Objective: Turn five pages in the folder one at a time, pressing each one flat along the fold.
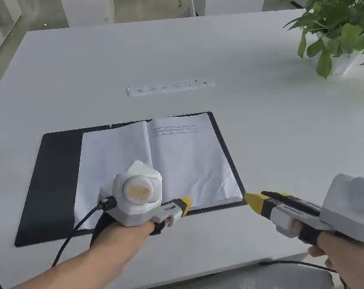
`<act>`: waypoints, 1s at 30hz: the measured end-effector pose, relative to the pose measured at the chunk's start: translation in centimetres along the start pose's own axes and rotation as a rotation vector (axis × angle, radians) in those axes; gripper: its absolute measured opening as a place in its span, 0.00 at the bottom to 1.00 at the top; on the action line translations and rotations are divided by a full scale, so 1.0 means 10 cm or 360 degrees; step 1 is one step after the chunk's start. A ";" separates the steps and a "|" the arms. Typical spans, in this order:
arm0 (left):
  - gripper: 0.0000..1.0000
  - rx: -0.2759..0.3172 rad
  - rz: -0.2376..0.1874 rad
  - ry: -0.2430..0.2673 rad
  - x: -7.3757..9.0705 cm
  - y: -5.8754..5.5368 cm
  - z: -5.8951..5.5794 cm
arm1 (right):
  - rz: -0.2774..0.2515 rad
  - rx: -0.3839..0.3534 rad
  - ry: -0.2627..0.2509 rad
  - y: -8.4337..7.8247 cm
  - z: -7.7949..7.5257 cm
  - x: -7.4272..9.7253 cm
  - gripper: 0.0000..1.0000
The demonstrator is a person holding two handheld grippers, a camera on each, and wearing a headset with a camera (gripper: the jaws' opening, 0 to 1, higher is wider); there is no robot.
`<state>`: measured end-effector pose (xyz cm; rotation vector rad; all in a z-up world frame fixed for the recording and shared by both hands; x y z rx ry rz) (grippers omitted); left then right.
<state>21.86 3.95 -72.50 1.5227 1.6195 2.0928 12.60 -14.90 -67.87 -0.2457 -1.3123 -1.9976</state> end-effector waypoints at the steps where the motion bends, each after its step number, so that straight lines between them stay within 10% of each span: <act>1: 0.46 0.0000 0.0001 -0.0001 -0.04 0.00 -0.01 | -0.0001 0.0000 -0.0004 0.00 -0.01 0.00 0.27; 17: 0.45 -0.0036 -0.0032 0.0059 -0.60 -0.03 -0.13 | -0.0015 -0.0075 0.0018 0.01 -0.14 -0.11 0.26; 30: 0.43 -0.0065 -0.0098 0.0081 -0.65 -0.11 -0.16 | 0.0004 -0.0075 0.0021 0.04 -0.21 -0.17 0.26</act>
Point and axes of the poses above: the centre of the closed fingertips' face, and the gripper's own axes: x roughly backward along the fingers, z roughly to its left, y roughly out of its top, the point moved 7 cm from there along x, roughly backward along the fingers, and after that the axes turned 7 degrees about z, right-handed, at the moved point
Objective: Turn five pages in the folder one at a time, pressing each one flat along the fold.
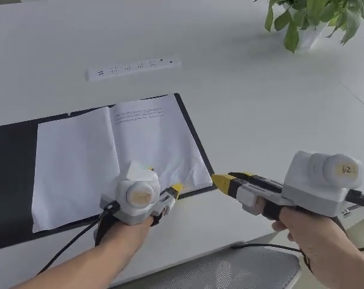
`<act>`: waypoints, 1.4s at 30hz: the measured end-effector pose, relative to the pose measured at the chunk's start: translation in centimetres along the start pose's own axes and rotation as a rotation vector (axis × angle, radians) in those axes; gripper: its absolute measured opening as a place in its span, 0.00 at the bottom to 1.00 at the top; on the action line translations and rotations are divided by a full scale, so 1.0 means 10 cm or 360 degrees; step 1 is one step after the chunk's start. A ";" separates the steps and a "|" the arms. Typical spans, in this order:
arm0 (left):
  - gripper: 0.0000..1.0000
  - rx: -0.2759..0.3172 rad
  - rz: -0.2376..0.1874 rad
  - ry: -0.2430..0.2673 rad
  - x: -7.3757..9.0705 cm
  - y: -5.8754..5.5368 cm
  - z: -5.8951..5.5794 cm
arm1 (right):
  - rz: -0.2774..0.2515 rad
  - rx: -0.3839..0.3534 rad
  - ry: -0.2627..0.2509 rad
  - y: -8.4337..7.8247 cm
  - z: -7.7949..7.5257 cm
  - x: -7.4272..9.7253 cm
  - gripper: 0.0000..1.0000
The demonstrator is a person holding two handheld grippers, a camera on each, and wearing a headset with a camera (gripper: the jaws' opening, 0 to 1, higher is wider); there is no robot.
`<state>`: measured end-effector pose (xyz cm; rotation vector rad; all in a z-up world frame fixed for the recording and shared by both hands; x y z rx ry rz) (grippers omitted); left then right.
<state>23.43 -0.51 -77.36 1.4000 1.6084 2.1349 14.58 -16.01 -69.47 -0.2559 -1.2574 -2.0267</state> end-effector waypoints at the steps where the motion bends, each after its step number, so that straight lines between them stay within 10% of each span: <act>1: 0.43 -0.0004 -0.0005 -0.0002 0.00 0.00 0.00 | 0.0004 0.0000 0.0003 0.00 0.00 -0.01 0.26; 32: 0.04 -0.0123 -0.0033 0.0055 -0.01 -0.01 0.10 | 0.0082 0.0013 0.0029 -0.01 -0.07 -0.23 0.25; 42: 0.00 0.0110 -0.0073 0.0058 -0.01 -0.03 0.14 | 0.0161 0.0058 0.0024 -0.04 -0.13 -0.41 0.24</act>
Point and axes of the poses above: the centre of the closed fingertips' face, and the gripper's own axes: x roughly backward along the fingers, z roughly to its left, y roughly out of its top, the point moved 7 cm from there along x, roughly backward along the fingers, and after that the axes turned 7 degrees about z, right-handed, at the moved point
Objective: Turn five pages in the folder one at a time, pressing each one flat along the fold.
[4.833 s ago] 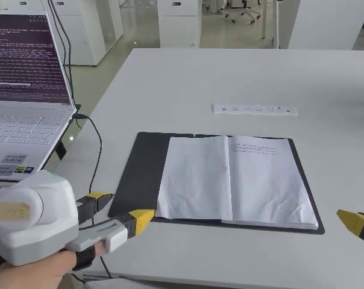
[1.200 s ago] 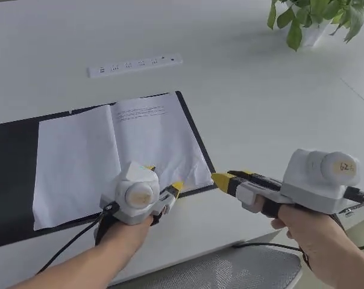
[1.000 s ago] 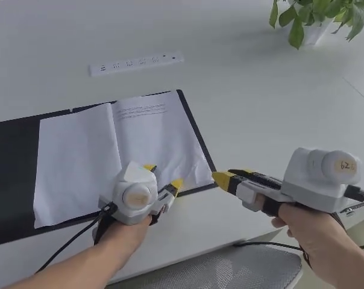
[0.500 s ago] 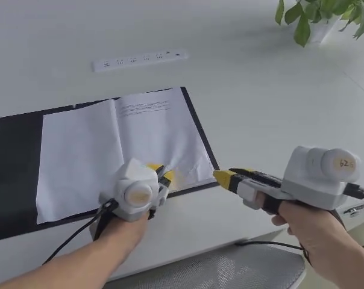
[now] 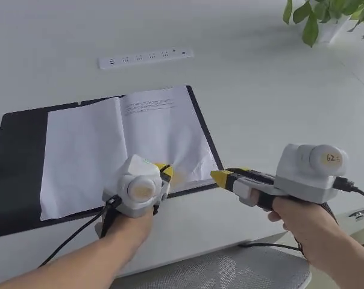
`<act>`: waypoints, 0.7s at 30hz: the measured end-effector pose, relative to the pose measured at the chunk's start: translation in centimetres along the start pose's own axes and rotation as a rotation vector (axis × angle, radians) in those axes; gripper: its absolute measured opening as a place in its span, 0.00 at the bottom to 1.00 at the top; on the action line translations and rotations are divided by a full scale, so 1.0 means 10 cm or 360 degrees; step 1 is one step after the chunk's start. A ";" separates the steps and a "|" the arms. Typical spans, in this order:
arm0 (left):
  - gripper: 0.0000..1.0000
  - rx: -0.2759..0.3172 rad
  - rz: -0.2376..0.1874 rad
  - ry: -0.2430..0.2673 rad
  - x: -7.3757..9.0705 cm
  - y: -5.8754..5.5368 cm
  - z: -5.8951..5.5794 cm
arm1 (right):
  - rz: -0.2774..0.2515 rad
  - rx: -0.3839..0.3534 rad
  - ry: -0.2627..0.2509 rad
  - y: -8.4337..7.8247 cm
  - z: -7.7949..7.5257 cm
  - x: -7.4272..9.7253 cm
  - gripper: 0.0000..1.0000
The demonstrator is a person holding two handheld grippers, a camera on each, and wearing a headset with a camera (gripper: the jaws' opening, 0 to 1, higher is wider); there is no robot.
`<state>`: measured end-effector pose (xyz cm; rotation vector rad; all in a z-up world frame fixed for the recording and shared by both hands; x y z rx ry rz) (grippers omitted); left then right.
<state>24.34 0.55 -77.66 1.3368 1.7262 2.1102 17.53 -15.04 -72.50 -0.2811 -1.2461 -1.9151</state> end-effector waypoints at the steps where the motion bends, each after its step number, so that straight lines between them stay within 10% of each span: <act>1: 0.00 0.0004 0.0000 0.0001 0.00 0.00 0.00 | 0.0009 -0.0001 0.0003 0.00 -0.02 -0.04 0.24; 21: 0.00 0.0051 0.0007 0.0002 -0.02 0.00 0.00 | 0.0100 -0.0047 0.0022 0.04 -0.23 -0.37 0.23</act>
Point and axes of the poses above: the centre of the closed fingertips' face, and the gripper's own axes: x roughly backward along the fingers, z roughly to its left, y roughly out of its top, the point moved 7 cm from there along x, roughly backward along the fingers, and after that the axes turned 7 degrees about z, right-handed, at the moved point
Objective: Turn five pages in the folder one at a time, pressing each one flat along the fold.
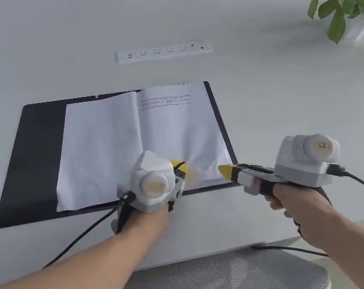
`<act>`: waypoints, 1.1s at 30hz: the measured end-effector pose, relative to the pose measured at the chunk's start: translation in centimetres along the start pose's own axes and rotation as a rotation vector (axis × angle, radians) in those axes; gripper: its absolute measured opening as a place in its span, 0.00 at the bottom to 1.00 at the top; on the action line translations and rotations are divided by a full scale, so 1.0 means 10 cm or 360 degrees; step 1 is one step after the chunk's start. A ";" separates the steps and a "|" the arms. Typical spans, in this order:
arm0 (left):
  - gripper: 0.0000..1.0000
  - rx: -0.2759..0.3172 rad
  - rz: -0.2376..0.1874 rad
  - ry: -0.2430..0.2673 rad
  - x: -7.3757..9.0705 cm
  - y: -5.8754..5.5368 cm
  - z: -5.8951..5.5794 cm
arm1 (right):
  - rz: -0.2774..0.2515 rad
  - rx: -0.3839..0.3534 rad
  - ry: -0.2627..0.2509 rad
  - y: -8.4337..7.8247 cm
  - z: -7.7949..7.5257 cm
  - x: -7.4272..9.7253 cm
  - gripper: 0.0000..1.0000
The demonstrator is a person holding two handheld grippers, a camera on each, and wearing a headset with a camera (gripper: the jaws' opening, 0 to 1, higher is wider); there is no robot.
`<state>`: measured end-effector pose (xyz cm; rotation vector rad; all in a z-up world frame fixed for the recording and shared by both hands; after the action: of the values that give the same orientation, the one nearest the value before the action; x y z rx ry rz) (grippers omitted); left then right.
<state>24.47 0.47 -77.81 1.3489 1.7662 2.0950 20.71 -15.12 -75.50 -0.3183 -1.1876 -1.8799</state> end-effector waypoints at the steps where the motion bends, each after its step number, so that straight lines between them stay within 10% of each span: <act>1: 0.00 -0.0002 -0.0001 0.0000 0.00 0.00 0.00 | 0.0000 0.0006 -0.0003 0.00 0.00 0.00 0.24; 33: 0.00 0.0004 -0.0005 0.0000 0.01 0.01 0.00 | -0.0006 -0.0012 -0.0013 0.00 -0.08 0.00 0.00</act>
<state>24.42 0.50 -77.71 1.3457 1.7701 2.0920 20.91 -15.81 -75.89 -0.3285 -1.1873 -1.8883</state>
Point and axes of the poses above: the centre of the closed fingertips' face, and the gripper's own axes: x roughly backward along the fingers, z roughly to its left, y roughly out of its top, the point moved 7 cm from there along x, roughly backward along the fingers, and after that the axes turned 7 degrees about z, right-handed, at the moved point
